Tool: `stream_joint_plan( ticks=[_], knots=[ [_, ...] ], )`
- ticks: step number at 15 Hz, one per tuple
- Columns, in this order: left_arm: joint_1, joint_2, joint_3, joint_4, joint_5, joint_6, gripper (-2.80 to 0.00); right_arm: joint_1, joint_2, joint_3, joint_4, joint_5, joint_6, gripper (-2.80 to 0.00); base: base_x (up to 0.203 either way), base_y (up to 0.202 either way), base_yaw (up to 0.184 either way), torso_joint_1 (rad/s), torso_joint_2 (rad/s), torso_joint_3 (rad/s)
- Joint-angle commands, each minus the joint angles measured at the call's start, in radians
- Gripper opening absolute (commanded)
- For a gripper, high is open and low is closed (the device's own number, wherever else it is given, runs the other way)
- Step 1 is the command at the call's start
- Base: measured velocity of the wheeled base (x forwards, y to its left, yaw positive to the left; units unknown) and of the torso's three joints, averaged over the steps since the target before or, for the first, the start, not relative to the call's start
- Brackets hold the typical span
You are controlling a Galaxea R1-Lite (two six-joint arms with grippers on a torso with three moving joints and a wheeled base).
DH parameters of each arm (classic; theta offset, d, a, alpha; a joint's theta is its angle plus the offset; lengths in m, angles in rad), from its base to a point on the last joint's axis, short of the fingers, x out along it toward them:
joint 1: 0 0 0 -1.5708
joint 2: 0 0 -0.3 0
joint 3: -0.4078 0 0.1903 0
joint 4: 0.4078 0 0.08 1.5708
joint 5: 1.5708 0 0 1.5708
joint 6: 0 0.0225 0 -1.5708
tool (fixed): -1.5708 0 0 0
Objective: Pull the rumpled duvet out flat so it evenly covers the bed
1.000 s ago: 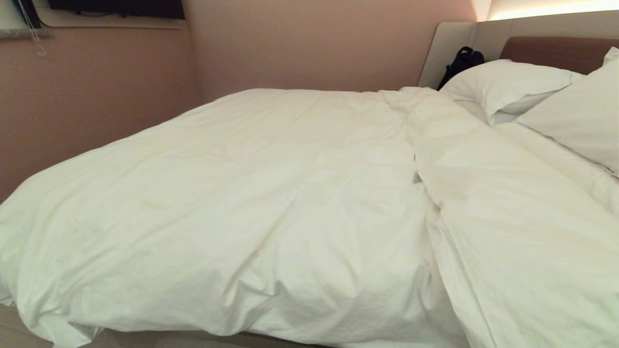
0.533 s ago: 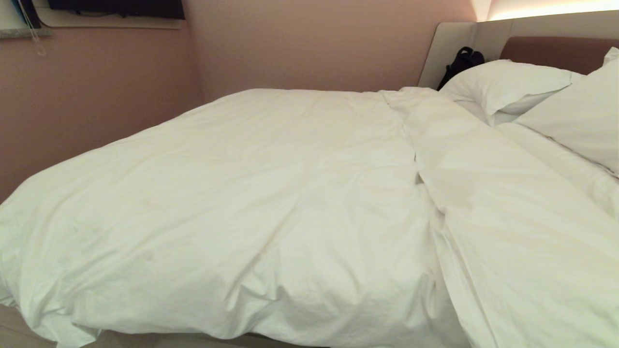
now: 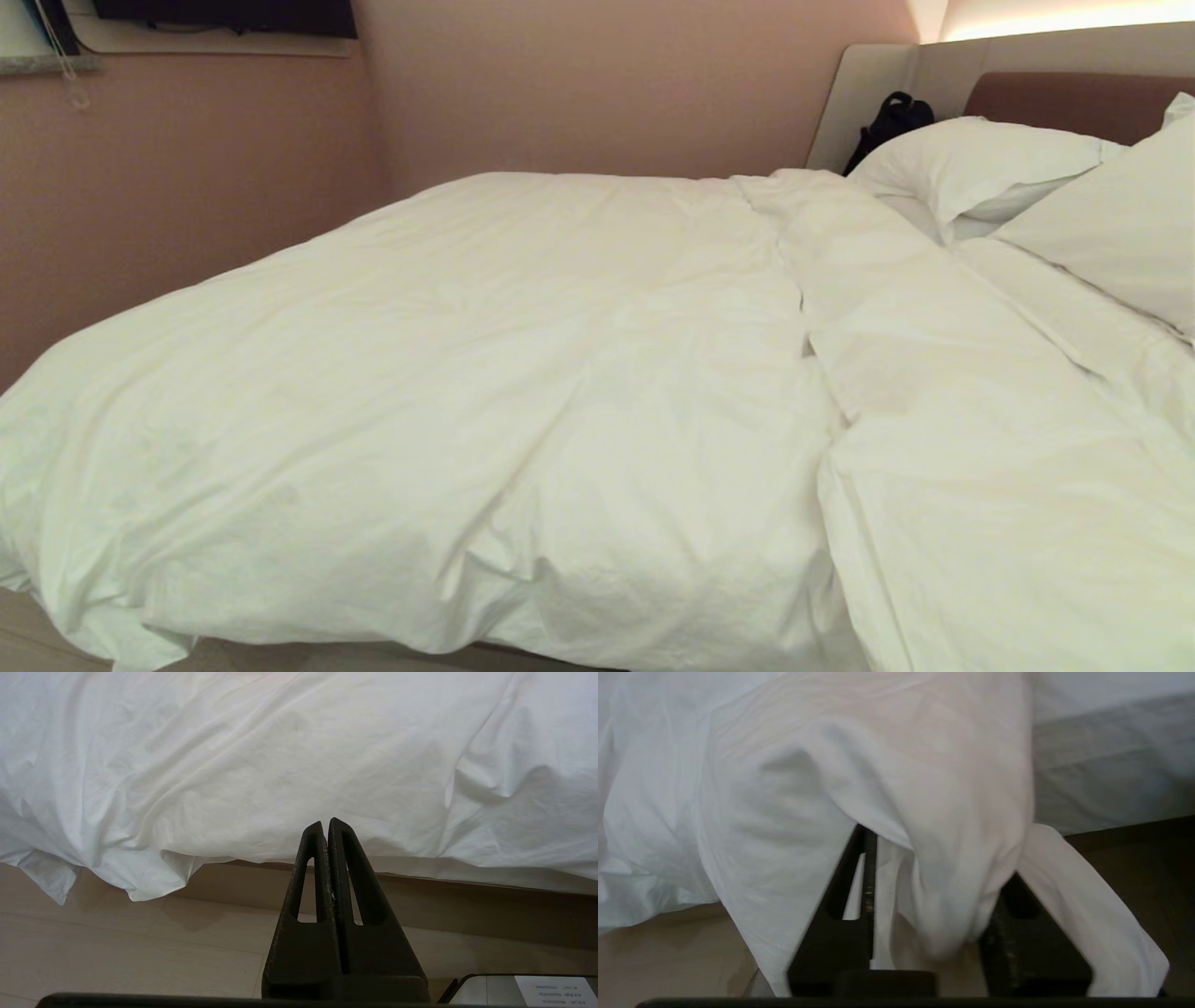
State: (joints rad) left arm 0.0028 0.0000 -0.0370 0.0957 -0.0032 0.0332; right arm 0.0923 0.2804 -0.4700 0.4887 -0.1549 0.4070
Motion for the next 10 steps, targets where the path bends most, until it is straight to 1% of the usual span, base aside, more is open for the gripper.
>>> stream_joint_plan(
  ticks=[1, 4, 8, 10],
  knots=[
    [0.000, 0.000, 0.000, 0.001, 0.000, 0.001, -2.80, 0.000, 0.005, -0.008, 0.002, 0.000, -0.014, 0.00, 0.000, 0.000, 0.000, 0.000, 0.00, 0.000],
    [0.000, 0.000, 0.000, 0.001, 0.000, 0.001, -2.80, 0.000, 0.006, -0.035, 0.002, 0.005, -0.012, 0.00, 0.000, 0.000, 0.000, 0.000, 0.00, 0.000],
    [0.000, 0.000, 0.000, 0.001, 0.000, 0.001, -2.80, 0.000, 0.022, -0.218, 0.018, 0.012, -0.015, 0.00, 0.000, 0.000, 0.000, 0.000, 0.00, 0.000],
    [0.000, 0.000, 0.000, 0.001, 0.000, 0.001, -2.80, 0.006, 0.068, -0.292, 0.018, 0.028, -0.026, 0.00, 0.000, 0.000, 0.000, 0.000, 0.00, 0.000]
  ],
)
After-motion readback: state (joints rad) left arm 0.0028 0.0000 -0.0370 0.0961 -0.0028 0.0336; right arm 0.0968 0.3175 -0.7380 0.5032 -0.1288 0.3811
